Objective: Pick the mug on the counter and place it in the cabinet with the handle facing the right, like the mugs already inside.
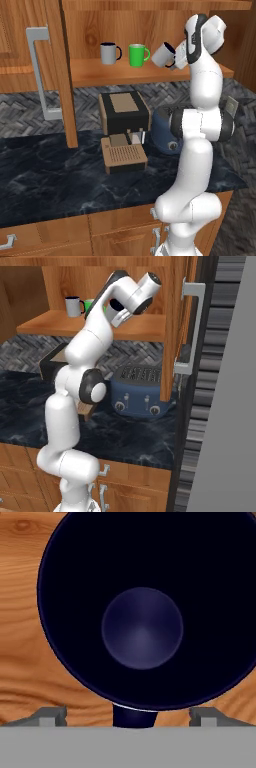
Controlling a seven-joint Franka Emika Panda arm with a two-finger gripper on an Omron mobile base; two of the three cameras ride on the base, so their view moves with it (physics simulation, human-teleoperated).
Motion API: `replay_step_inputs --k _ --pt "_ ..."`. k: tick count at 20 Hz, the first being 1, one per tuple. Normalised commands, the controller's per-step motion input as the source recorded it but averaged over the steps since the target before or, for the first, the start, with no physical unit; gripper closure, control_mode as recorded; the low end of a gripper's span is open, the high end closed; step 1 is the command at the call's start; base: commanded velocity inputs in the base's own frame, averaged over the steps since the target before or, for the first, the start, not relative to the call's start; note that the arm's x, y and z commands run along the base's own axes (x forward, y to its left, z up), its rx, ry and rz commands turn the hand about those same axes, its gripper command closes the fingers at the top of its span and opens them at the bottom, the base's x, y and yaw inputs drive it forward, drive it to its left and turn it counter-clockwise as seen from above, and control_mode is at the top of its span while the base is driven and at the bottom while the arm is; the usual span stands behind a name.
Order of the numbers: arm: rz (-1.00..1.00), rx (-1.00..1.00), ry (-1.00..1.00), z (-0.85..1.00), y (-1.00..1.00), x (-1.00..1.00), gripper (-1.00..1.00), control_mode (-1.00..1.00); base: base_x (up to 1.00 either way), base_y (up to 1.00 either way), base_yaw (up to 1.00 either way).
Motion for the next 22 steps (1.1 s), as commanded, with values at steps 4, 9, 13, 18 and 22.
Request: replay_step_inputs --k 4,9,13,18,22 --pt "0.07 -0.03 0.00 0.00 0.00 0.00 -1.00 -1.00 0.00 0.00 0.00" --pt "0.02 -0.06 -0.05 0.00 0.00 0.00 -1.00 -1.00 0.00 0.00 0.00" --pt "0.00 -0.06 -0.09 -0.07 0.00 0.00 -1.00 -1.00 0.00 0.00 0.00" --pt "-0.06 -0.09 -0.14 -0.11 0.00 0.00 -1.00 -1.00 0.00 0.00 0.00" --pt "-0.07 -0.05 -0.13 -0.15 0.00 0.00 -1.00 -1.00 0.00 0.00 0.00"
